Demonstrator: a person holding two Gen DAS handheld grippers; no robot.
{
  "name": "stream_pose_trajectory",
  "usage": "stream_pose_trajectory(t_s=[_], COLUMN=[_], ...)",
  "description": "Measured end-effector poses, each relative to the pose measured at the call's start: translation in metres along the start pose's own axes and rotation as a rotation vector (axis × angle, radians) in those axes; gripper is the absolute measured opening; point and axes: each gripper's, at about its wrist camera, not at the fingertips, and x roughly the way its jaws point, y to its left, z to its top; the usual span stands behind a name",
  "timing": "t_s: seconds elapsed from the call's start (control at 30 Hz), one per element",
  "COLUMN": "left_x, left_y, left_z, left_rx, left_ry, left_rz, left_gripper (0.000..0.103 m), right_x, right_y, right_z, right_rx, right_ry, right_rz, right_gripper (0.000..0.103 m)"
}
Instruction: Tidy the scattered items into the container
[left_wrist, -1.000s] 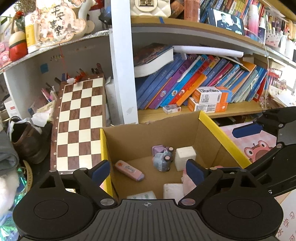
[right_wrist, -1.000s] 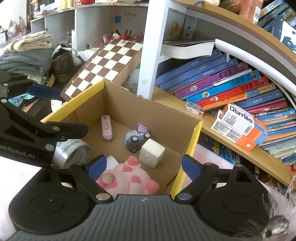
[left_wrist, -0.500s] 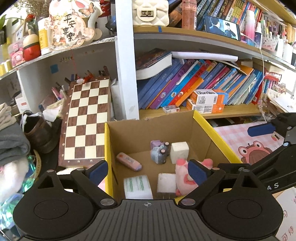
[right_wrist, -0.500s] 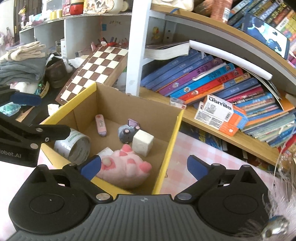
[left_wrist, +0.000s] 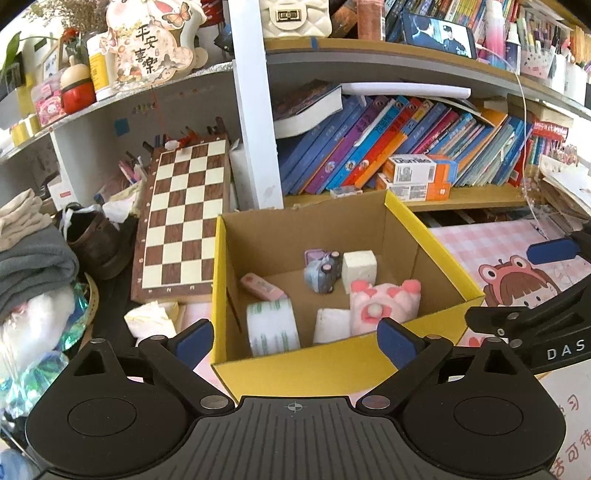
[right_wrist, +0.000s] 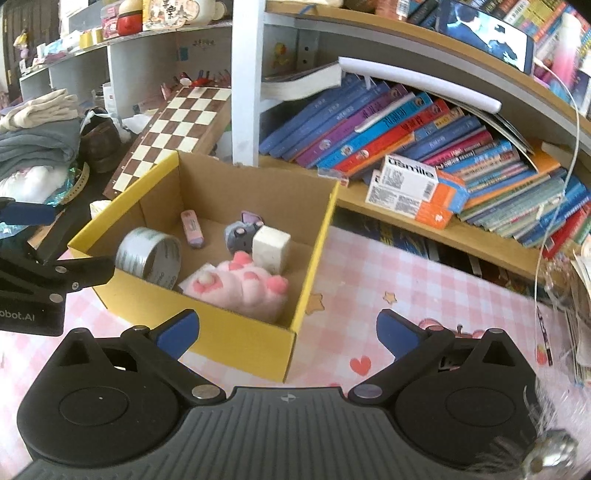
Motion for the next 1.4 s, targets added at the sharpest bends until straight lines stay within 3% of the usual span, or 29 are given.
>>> stream_pose_trajectory(t_s=[0.3,1.4], left_x=[0.001,-0.003], left_y=[-0.007,-0.057], left_z=[-0.008,-0.019], left_rx=[-0.029,-0.035], left_ry=[0.024,0.081], left_rz=[0.024,-0.025], left_gripper=[0.099,0.099], right_x=[-0.008,-0.031], right_y=[-0.011,-0.049], right_z=[-0.019,-0.056], right_rx=[0.054,0.194], right_ry=[0.029,0.051], right_rz=[-0.028,-0.094], right_gripper=[0.103,0.103])
